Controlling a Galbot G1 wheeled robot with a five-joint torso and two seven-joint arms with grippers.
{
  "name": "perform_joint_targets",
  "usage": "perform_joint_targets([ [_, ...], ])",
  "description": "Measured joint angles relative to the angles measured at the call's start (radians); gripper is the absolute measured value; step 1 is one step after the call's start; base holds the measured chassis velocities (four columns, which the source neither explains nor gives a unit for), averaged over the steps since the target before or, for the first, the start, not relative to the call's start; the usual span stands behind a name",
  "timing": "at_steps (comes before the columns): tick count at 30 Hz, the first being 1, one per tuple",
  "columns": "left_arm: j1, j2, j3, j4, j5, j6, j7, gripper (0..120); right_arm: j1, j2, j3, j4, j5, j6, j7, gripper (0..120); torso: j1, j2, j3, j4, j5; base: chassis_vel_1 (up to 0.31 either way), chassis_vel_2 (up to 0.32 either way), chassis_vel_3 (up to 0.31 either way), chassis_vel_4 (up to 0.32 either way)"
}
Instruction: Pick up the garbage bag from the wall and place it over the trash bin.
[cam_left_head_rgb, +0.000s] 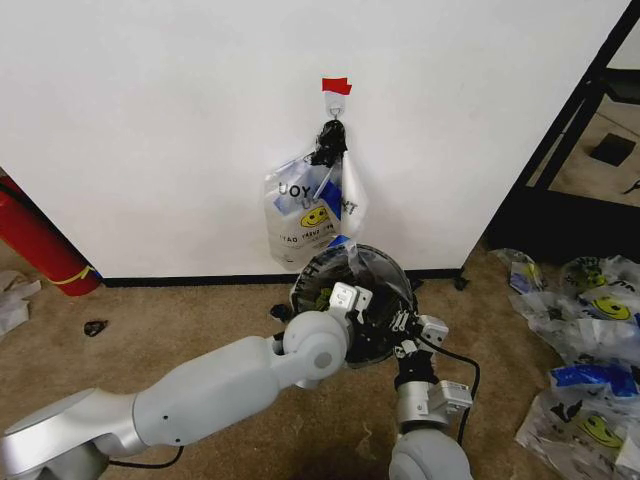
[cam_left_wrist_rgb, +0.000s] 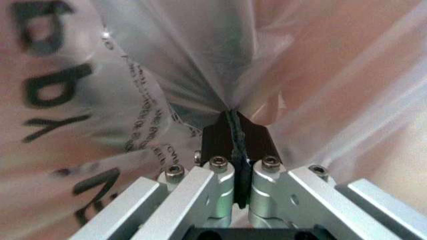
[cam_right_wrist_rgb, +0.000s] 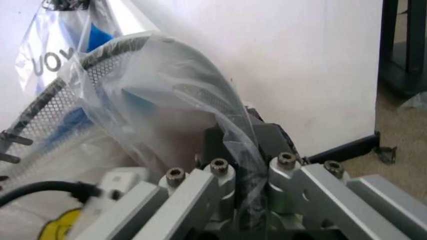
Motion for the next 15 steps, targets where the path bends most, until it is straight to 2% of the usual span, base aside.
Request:
perform_joint_targets([
  [4,-0.011,-0.005,0.02,0.008,-0.011,0.005,0.001,0,-0.011,0.0,-0.003,0.004,-0.011,0.007,-0.004,0,0.0,0.0,0.0,0.0001,0.0,0.0,0.0,0.0,0.0],
  [11,-0.002,-0.019,-0.001,0.006,-0.032,-0.077,0.054,0,-0.009,-0.002,-0.003,0.0,-0.012,0.011,-0.004,0,0.0,0.0,0.0,0.0001,0.0,0.0,0.0,0.0,0.0],
  [15,0.002,0.007,-0.021,-0.013,-0.019,-0.076,0.047,0,-0.005,-0.002,-0.002,-0.001,-0.012,0.011,-0.004,0,0.0,0.0,0.0,0.0001,0.0,0.0,0.0,0.0,0.0],
])
